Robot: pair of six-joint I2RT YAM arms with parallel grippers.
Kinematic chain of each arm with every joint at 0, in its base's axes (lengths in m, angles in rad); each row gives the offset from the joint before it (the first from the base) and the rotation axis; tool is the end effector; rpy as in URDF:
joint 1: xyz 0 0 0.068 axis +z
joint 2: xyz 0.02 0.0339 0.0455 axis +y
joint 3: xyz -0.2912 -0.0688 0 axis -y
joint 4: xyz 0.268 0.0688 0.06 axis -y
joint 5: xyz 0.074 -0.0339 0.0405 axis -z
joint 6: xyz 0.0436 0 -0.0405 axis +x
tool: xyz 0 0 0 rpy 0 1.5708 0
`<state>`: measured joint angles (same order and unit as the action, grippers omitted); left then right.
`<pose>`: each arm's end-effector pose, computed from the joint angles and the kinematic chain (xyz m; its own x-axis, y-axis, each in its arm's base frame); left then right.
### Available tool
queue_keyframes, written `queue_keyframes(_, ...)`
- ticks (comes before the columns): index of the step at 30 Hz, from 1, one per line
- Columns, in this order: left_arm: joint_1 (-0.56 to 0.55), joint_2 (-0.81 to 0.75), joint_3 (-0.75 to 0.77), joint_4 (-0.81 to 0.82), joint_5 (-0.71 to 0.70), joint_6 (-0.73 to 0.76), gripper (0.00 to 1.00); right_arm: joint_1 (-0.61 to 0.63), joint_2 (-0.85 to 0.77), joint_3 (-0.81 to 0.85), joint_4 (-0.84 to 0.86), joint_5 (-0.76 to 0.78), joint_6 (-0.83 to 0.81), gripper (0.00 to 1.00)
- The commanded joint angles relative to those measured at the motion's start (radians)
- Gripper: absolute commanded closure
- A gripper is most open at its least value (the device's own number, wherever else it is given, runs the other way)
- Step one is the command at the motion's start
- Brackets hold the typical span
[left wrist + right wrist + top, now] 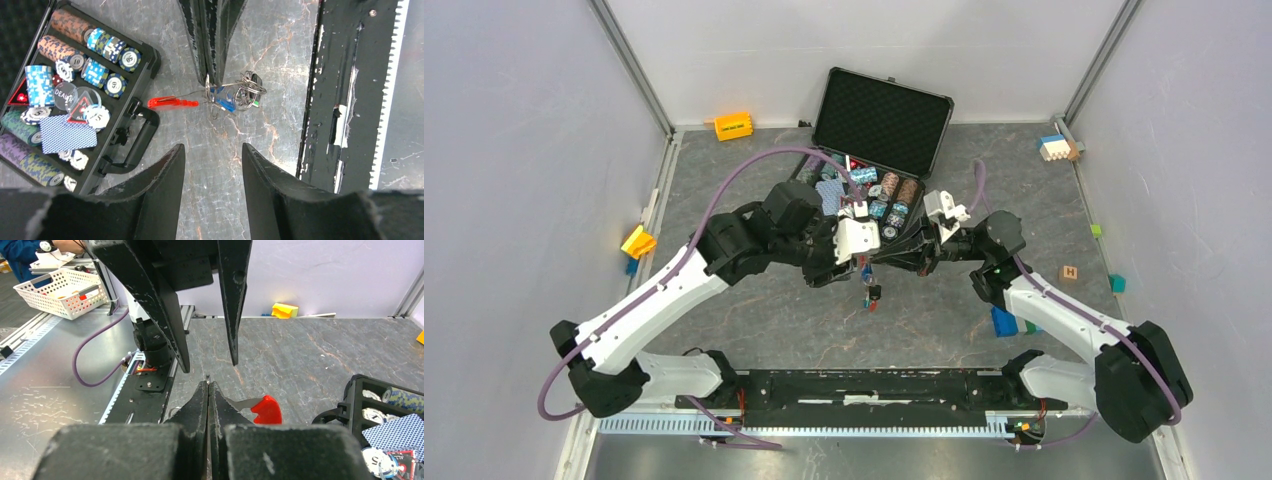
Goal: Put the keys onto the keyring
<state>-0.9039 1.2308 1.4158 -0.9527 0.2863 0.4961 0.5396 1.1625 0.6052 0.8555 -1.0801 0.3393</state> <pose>0.1503 -0.2108 0.4159 0.0408 0.6864 -0.7261 0.9779 0.1217 0.1700 0.1981 0.1635 0.3177 -0.0836 0.1327 -0.9876 -0.9943 -0.0775 0.0738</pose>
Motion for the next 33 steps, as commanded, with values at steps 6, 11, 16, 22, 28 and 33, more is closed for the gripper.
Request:
queue_keyframes(6,0.022,-0.057,-0.086,0.227,0.235,0.007,0.54,-0.008,-0.030,0.016,0.119,-0.017,0.071,1.00)
queue_keyframes(11,0.025,-0.047,-0.113,0.266,0.283,0.003,0.64,-0.007,-0.036,0.009,0.133,-0.018,0.079,1.00)
queue_keyframes(16,0.041,-0.046,-0.121,0.268,0.283,0.014,0.71,-0.009,-0.041,0.007,0.139,-0.019,0.082,1.00)
queue_keyframes(22,0.054,-0.050,-0.120,0.262,0.283,0.024,0.79,-0.011,-0.041,0.002,0.140,-0.019,0.080,1.00)
queue_keyframes(28,0.057,-0.035,-0.115,0.262,0.287,0.024,0.87,-0.012,-0.045,-0.002,0.151,-0.019,0.086,1.00)
queue_keyframes(33,0.057,-0.021,-0.118,0.272,0.293,0.025,0.96,-0.013,-0.048,-0.008,0.181,-0.023,0.107,1.00)
